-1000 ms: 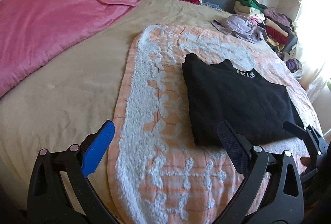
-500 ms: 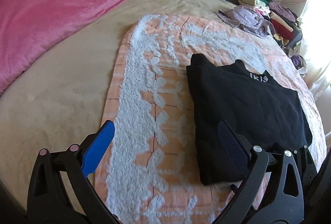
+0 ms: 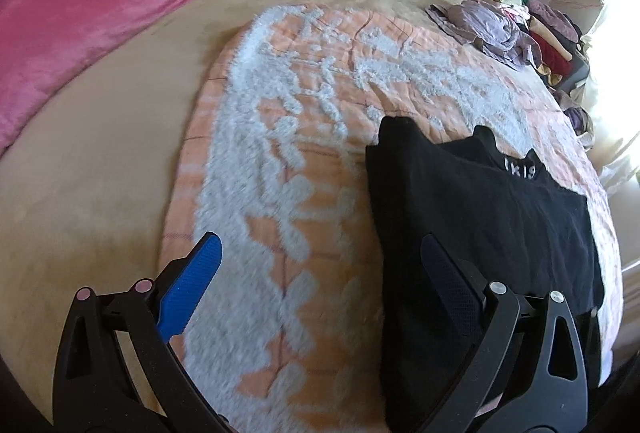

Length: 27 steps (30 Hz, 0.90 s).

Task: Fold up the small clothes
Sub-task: 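Move the right tool onto the folded shirt edge while the left tool hovers, then grasp the black shirt edge with the right tool and lift it over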

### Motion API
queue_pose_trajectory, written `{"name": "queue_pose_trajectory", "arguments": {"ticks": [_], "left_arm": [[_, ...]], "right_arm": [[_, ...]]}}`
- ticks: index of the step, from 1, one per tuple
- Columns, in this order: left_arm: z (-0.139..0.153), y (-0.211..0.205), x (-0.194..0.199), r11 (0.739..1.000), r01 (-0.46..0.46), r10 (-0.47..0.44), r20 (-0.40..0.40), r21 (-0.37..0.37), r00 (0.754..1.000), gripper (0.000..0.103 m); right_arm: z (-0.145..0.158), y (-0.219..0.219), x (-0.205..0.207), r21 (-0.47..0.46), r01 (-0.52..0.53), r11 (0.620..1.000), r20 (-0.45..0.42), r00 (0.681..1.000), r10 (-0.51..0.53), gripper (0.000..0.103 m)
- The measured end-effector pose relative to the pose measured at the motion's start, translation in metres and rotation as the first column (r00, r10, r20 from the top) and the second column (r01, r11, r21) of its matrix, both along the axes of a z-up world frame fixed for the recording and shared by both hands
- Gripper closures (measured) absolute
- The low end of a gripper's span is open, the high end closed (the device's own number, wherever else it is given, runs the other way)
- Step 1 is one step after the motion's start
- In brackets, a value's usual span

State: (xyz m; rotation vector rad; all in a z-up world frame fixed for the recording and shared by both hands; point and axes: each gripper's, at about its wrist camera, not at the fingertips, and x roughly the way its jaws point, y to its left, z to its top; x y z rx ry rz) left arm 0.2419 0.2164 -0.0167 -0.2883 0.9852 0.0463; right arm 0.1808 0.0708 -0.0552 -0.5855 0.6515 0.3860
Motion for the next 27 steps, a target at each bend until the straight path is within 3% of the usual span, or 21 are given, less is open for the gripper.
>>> {"name": "queue_pose_trajectory", "arguments": {"ticks": [3, 8, 11, 13, 14, 19, 22, 27], "left_arm": [[-0.003, -0.001, 0.015, 0.999, 0.016, -0.017, -0.017, -0.046, 1.000, 0.010], [-0.015, -0.008, 0.038, 0.993, 0.052, -0.059, -0.065, -0.103, 0.996, 0.010], [-0.025, -0.010, 0.051, 0.986, 0.064, -0.079, -0.091, -0.156, 0.993, 0.010], [-0.029, -0.011, 0.057, 0.986, 0.062, -0.078, -0.100, -0.154, 0.992, 0.010], [-0.029, -0.011, 0.059, 0.985, 0.059, -0.075, -0.098, -0.162, 0.992, 0.010], [-0.024, -0.008, 0.062, 0.978, 0.052, -0.071, -0.084, -0.203, 0.994, 0.010], [-0.021, -0.011, 0.060, 0.962, 0.065, -0.085, -0.065, -0.266, 0.994, 0.010], [-0.018, -0.025, 0.064, 0.947, 0.097, -0.120, -0.056, -0.306, 0.991, 0.010]], "right_arm": [[0.005, -0.006, 0.003, 0.029, 0.019, 0.999, 0.017, 1.000, -0.019, 0.009], [0.017, -0.011, -0.009, 0.076, -0.017, 0.997, 0.065, 0.998, 0.012, 0.036], [0.026, -0.014, -0.017, 0.099, -0.044, 0.994, 0.095, 0.995, 0.035, 0.056], [0.028, -0.013, -0.024, 0.108, -0.064, 0.992, 0.104, 0.993, 0.053, 0.078], [0.029, -0.013, -0.027, 0.114, -0.071, 0.991, 0.112, 0.992, 0.058, 0.082], [0.034, -0.017, -0.037, 0.143, -0.053, 0.988, 0.158, 0.987, 0.030, 0.088], [0.039, -0.023, -0.039, 0.177, -0.047, 0.983, 0.162, 0.987, 0.018, 0.089], [0.046, -0.030, -0.045, 0.206, -0.044, 0.978, 0.162, 0.987, 0.011, 0.089]]}}
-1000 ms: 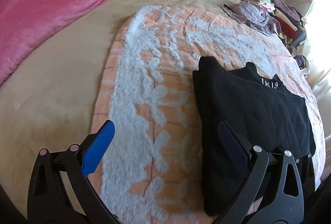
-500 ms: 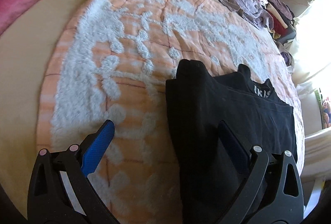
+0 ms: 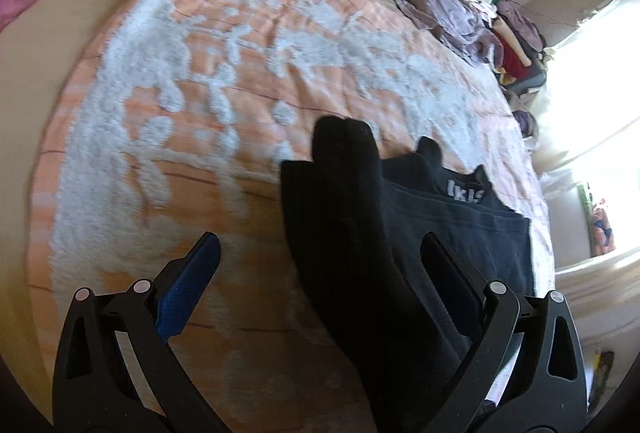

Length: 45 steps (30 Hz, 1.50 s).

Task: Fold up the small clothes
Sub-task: 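Grasp the black shirt edge with the right tool and lift it over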

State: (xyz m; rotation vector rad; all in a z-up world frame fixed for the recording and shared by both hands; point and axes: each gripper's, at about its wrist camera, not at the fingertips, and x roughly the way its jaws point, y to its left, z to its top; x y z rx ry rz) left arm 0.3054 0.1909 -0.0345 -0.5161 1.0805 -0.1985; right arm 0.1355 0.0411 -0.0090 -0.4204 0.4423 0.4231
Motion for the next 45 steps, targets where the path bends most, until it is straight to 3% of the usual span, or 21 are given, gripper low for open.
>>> {"name": "queue_pose_trajectory", "arguments": {"ticks": [2, 4, 7, 10, 12, 22, 45], "left_arm": [[0.001, -0.007, 0.003, 0.999, 0.008, -0.008, -0.003, -0.032, 1.000, 0.014], [0.006, -0.016, 0.005, 0.999, 0.023, -0.023, 0.003, -0.030, 1.000, 0.038], [0.014, -0.031, 0.006, 0.998, 0.058, -0.058, 0.016, -0.029, 0.998, 0.057], [0.025, -0.046, 0.005, 0.997, 0.079, -0.080, 0.034, 0.024, 0.996, 0.076], [0.031, -0.053, 0.004, 0.996, 0.086, -0.088, 0.040, 0.030, 0.995, 0.080], [0.064, -0.087, -0.007, 0.989, 0.106, -0.117, 0.110, 0.100, 0.987, 0.084], [0.106, -0.161, -0.016, 0.974, 0.165, -0.192, 0.175, 0.157, 0.966, 0.084]], "right_arm": [[0.002, -0.003, -0.001, 0.008, 0.001, 1.000, 0.002, 1.000, -0.001, 0.089], [0.005, -0.008, -0.003, 0.023, 0.012, 1.000, 0.010, 1.000, -0.012, 0.090], [0.012, -0.018, -0.006, 0.060, 0.031, 0.998, 0.011, 0.999, -0.032, 0.090], [0.018, -0.029, -0.009, 0.087, 0.049, 0.995, 0.017, 0.999, -0.050, 0.090], [0.022, -0.036, -0.013, 0.099, 0.056, 0.994, 0.025, 0.998, -0.059, 0.090], [0.036, -0.064, -0.026, 0.128, 0.072, 0.989, 0.050, 0.996, -0.079, 0.091], [0.054, -0.131, -0.041, 0.223, 0.165, 0.961, 0.059, 0.982, -0.182, 0.091]]}}
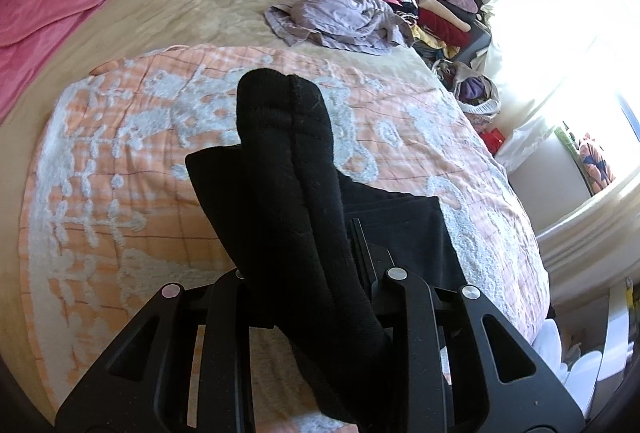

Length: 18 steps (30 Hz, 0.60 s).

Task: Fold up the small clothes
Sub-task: 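Grasp the black shirt edge with the right tool and lift it over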

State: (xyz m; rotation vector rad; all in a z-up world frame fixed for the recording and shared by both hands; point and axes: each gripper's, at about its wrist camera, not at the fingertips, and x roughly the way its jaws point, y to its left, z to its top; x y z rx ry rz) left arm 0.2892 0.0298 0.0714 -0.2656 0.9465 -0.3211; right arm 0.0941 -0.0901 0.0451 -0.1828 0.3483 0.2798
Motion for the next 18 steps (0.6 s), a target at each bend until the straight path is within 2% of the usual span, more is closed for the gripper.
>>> {"name": "queue_pose_trajectory", "arguments": {"ticks": [18], "left_arm": [[-0.004, -0.073, 0.009, 0.997, 0.076, -0.076, -0.012, 0.017, 0.997, 0.084]], "right_arm": [[-0.018, -0.056, 0.001, 0.036, 0.078, 0.996, -0.049, 0.996, -0.076, 0.091]]}}
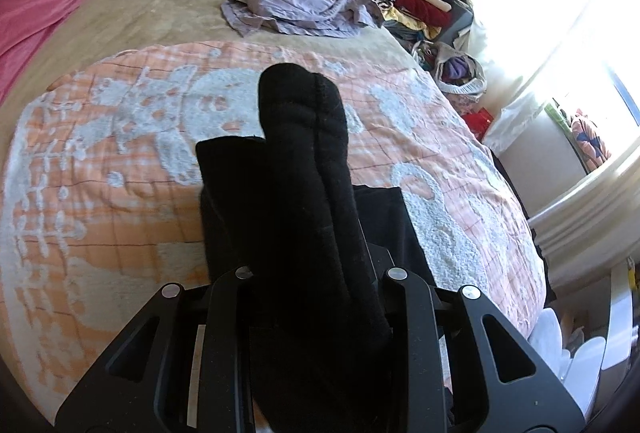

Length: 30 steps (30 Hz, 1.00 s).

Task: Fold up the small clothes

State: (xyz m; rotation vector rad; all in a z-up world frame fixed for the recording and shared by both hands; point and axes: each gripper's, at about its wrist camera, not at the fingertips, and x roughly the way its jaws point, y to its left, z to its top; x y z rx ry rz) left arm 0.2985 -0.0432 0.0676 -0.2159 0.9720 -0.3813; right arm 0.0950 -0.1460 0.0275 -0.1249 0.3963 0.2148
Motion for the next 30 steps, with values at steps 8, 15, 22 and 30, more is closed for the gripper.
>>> {"name": "queue_pose_trajectory", "arguments": {"ticks": [8, 15, 22, 30], "left_arm": [[-0.014, -0.035, 0.011, 0.999, 0.035, -0.035, -0.034, 0.002, 0.999, 0.084], [-0.029, -0.059, 0.022, 0.999, 0.051, -0.051, -0.070, 0.008, 0.996, 0.080], [-0.046, -0.077, 0.031, 0.998, 0.061, -0.058, -0.113, 0.018, 0.992, 0.075], [-0.066, -0.091, 0.042, 0.999, 0.046, -0.044, -0.158, 0.006, 0.986, 0.054]], "right_arm": [[-0.014, -0.027, 0.009, 0.023, 0.040, 0.999, -0.041, 0.998, -0.039, 0.091], [-0.029, -0.045, 0.021, 0.058, 0.051, 0.997, -0.101, 0.994, -0.045, 0.091], [-0.040, -0.062, 0.031, 0.135, 0.053, 0.989, -0.166, 0.986, -0.030, 0.091], [-0.053, -0.091, 0.044, 0.352, 0.071, 0.933, -0.281, 0.959, 0.033, 0.090]]}}
